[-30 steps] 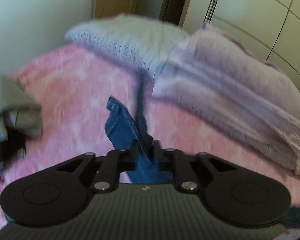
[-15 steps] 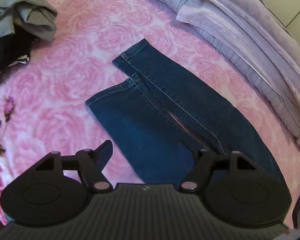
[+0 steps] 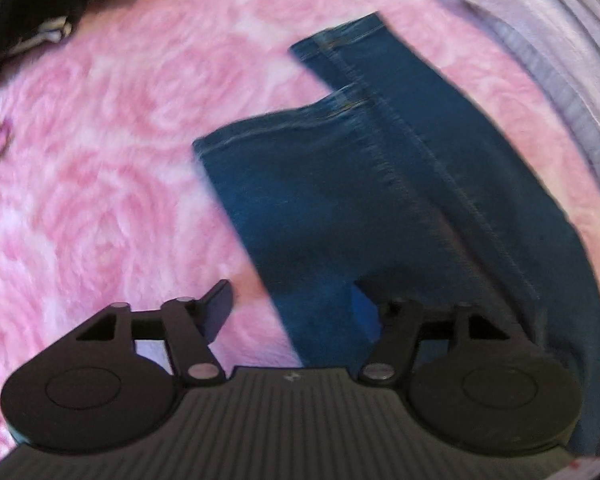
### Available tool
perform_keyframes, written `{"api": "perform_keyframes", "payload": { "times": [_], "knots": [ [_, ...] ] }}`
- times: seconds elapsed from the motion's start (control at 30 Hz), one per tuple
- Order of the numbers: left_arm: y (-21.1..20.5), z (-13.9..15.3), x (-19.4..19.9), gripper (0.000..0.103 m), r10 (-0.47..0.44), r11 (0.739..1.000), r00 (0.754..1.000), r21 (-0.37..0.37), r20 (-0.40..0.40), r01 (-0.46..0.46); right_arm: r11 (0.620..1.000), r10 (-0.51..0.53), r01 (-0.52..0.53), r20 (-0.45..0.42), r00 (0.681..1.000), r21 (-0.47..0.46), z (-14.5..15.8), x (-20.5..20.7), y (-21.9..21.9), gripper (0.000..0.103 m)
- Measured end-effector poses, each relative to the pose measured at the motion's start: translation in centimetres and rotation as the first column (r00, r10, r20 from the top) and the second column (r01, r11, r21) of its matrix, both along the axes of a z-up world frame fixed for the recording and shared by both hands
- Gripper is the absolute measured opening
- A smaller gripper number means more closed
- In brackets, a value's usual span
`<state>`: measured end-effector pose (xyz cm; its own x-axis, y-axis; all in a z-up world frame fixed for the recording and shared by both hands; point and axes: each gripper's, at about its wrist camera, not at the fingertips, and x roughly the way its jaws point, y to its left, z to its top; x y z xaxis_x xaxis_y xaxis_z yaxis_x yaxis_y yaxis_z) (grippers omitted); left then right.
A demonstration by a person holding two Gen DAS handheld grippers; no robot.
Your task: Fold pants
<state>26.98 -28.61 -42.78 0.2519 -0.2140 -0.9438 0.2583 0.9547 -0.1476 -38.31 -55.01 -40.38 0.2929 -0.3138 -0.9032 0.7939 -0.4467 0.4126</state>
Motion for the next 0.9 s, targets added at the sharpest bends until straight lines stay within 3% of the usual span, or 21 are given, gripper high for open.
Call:
{"api": "perform_keyframes", "payload": {
  "times": [0.03, 0.07, 0.1, 0.2, 0.33, 0.4, 0.47, 0.57, 0.63, 0.7, 0.73, 0.9],
  "knots": [
    [0.1, 0.0, -0.2, 0.040, 0.000, 1.000, 0.999, -0.004, 0.035, 0.000, 1.000, -0.005, 0.005, 0.008, 1.000, -0.002, -0.2, 0.1, -0.1, 0.042],
    [-0.1, 0.3, -0.3, 0.011, -0.023, 1.000, 0.997, -0.007, 0.074, 0.024, 1.000, -0.009, 0.009, 0.016, 1.000, -0.005, -0.3, 0.2, -0.1, 0.042],
    [-0.1, 0.8, -0.4, 0.000, -0.046, 0.999, 0.993, 0.024, 0.110, 0.044, 1.000, -0.011, 0.011, 0.026, 1.000, -0.010, -0.3, 0.3, -0.2, 0.042],
    [2.6, 3.8, -0.9, 0.000, -0.055, 0.998, 0.983, -0.026, 0.175, 0.060, 0.999, 0.015, -0.013, 0.057, 0.998, -0.033, 0.0, 0.5, -0.2, 0.042],
    [9.2, 9.0, -2.3, 0.000, -0.033, 0.999, 0.965, -0.021, 0.261, 0.040, 0.998, 0.047, -0.043, 0.085, 0.995, -0.051, 0.3, 0.2, 0.3, 0.042],
    [12.3, 9.7, -3.0, 0.000, -0.059, 0.998, 0.959, 0.024, 0.279, 0.054, 0.997, 0.063, -0.057, 0.110, 0.992, -0.049, -0.1, 0.1, 0.7, 0.044],
    [14.4, 8.6, -3.5, 0.000, -0.075, 0.990, 0.945, 0.135, 0.317, 0.034, 0.997, 0.073, -0.067, 0.128, 0.989, -0.049, -0.7, 0.0, 1.0, 0.046],
    [17.4, 5.1, -2.6, 0.001, 0.062, 0.993, 0.981, 0.088, 0.186, -0.080, 0.996, 0.060, -0.050, 0.148, 0.987, -0.071, -1.2, -0.1, 1.3, 0.048],
    [18.7, 3.8, -2.9, 0.008, 0.148, 0.989, 0.984, -0.014, 0.100, -0.147, 0.994, 0.063, -0.047, 0.161, 0.985, -0.099, -1.2, -0.3, 1.2, 0.050],
    [18.8, 3.7, -3.8, 0.025, 0.167, 0.983, 0.982, -0.086, 0.086, -0.160, 0.991, 0.073, -0.051, 0.170, 0.983, -0.127, -1.2, -0.5, 0.9, 0.054],
    [18.7, 3.6, -4.2, 0.028, 0.163, 0.981, 0.983, -0.118, 0.088, -0.152, 0.989, 0.070, -0.046, 0.173, 0.982, -0.141, -1.3, -0.6, 0.8, 0.054],
    [17.6, 1.7, -3.9, 0.031, 0.191, 0.963, 0.981, -0.200, 0.039, -0.180, 0.988, 0.029, 0.001, 0.193, 0.981, -0.154, -3.0, -0.8, 0.3, 0.055]
  ]
}}
